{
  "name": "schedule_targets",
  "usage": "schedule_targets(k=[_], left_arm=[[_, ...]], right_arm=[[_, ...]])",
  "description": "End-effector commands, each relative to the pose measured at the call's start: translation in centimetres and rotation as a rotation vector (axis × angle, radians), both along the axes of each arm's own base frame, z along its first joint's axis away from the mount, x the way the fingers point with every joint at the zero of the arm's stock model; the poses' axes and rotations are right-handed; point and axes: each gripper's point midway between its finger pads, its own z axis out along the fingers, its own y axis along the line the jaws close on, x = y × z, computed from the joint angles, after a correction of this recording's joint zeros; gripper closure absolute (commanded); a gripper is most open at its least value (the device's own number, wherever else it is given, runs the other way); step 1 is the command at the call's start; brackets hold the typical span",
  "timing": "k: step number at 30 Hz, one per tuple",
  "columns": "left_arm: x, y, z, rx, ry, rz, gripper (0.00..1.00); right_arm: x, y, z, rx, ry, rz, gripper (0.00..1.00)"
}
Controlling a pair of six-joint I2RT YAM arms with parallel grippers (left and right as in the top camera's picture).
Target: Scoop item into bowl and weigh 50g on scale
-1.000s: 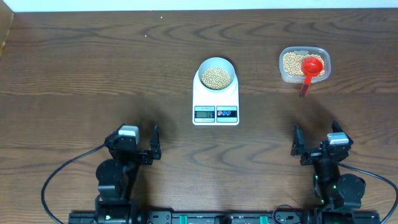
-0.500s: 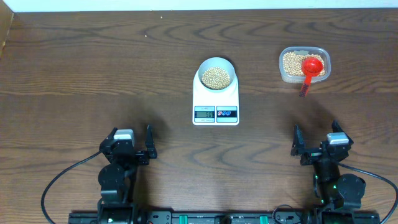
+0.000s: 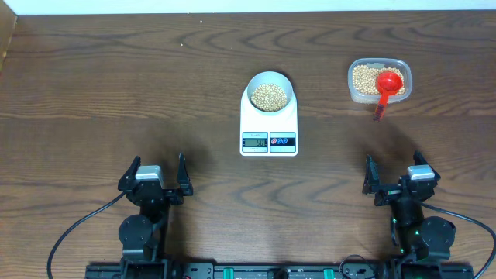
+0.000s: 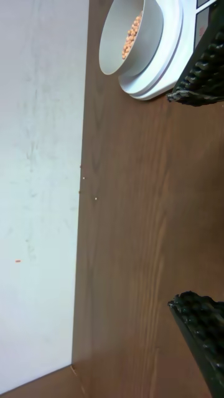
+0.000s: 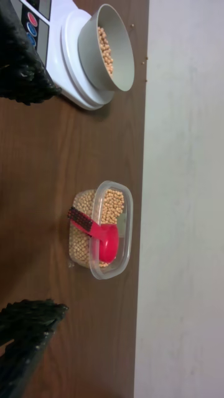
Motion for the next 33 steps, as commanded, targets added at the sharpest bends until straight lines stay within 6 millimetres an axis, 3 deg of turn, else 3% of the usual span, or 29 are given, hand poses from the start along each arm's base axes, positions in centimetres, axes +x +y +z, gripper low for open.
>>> schedule_targets(k=[1, 33], left_arm=[[-0.15, 0.46, -1.36, 0.019, 0.046, 0.022, 0.02], [-0.08, 0.47, -2.14, 0.02, 0.081, 0.023, 0.02]], right_arm=[[-0.03, 0.14, -0.06, 0.013, 0.002, 0.004, 0.01], [-0.03, 0.14, -0.06, 0.013, 0.002, 0.004, 0.01]])
